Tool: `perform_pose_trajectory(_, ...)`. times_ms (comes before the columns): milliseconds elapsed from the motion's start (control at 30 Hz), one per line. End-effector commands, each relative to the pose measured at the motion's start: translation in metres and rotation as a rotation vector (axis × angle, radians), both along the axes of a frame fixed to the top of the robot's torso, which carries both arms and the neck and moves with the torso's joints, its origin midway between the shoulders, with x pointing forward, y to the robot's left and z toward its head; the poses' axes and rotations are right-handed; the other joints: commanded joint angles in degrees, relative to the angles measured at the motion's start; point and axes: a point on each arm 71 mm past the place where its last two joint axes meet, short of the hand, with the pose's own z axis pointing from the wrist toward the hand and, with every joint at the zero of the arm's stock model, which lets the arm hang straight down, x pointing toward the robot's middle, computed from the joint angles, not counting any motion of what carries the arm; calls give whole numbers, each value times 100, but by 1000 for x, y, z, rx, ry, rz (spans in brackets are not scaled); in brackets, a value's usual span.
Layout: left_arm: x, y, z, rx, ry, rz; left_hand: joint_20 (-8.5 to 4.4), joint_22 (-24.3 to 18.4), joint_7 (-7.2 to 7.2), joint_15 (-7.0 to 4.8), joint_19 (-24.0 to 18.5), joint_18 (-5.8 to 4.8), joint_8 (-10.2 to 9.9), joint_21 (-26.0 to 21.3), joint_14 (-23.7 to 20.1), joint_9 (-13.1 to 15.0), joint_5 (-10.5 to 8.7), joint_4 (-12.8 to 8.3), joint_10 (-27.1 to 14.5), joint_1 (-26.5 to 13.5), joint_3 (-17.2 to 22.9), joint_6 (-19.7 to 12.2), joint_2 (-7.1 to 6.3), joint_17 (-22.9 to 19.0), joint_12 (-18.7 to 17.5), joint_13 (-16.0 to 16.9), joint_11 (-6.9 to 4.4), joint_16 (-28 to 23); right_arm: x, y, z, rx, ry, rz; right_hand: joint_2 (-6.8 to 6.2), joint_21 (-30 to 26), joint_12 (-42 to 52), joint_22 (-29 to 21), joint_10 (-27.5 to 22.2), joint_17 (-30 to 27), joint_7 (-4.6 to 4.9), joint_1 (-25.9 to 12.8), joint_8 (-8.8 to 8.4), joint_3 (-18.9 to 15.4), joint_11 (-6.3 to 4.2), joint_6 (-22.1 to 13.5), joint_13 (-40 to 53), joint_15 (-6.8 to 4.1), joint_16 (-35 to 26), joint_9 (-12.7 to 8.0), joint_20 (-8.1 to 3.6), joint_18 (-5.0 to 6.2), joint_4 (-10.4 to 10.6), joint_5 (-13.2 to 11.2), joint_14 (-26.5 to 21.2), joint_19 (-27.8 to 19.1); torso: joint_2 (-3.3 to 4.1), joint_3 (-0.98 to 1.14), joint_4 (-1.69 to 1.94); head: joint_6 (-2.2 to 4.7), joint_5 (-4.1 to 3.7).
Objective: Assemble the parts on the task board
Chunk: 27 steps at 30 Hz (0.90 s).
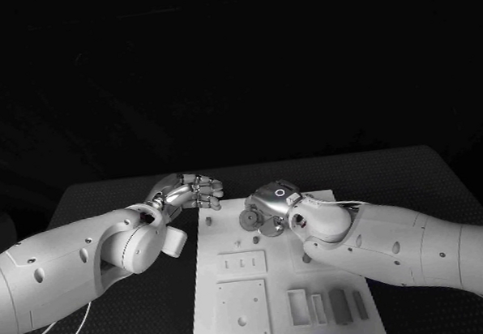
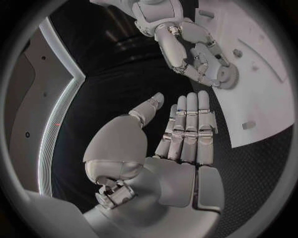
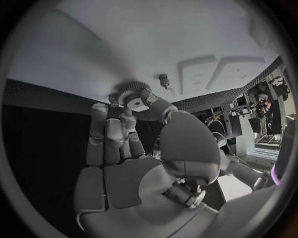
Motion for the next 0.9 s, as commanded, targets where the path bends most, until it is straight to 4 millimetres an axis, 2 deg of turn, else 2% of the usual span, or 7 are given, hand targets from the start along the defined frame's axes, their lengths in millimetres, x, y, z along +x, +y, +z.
perform_pose_trajectory(33,0,-2,2,-1,-8,-6,4,10,6,10,-5,81,-30,-36,46,6,-3,-11,-3,18,-37,-43,-41,11,-26,9,24,-29,0,-1,-6,-20,67,1,-32,-33,-37,77,-68,-2,147,31,-7,8,22,-170,11,28,-38,-3,30,63,54,21,-28,-49,2,-4,0,-7,-1)
perform_pose_trajectory(467,0,-2,2,-2,-7,-7,5,19,19,11,0,80,-47,-54,58,8,-2,63,-15,-106,-63,-72,-13,51,-53,22,33,-71,1,-2,-11,-23,152,-6,836,-64,-7,117,-268,39,160,25,86,-75,38,-107,34,49,-36,30,133,63,-90,21,-220,-265,1,-4,1,-21,-16)
perform_pose_trajectory(767,0,-1,2,-2,-8,-5,5,20,21,12,-2,81,-50,-59,57,8,-1,72,-21,-121,-62,-79,-10,59,-60,24,35,-81,3,-7,-12,-2,170,-26,1308,-40,29,118,-339,61,186,-83,51,-62,64,-210,39,71,-8,2,164,63,-179,22,-284,-328,-3,-2,0,-9,-26)
perform_pose_trajectory(900,0,0,2,-1,-7,-3,5,21,22,12,-3,81,-52,-61,57,8,-1,72,-23,-121,-61,-82,-12,61,-62,24,35,-84,2,-8,-7,43,130,-14,1096,-16,48,118,-344,67,197,-131,55,-107,76,-213,40,82,7,0,166,63,-257,20,-285,-323,-2,2,-3,-2,-26)
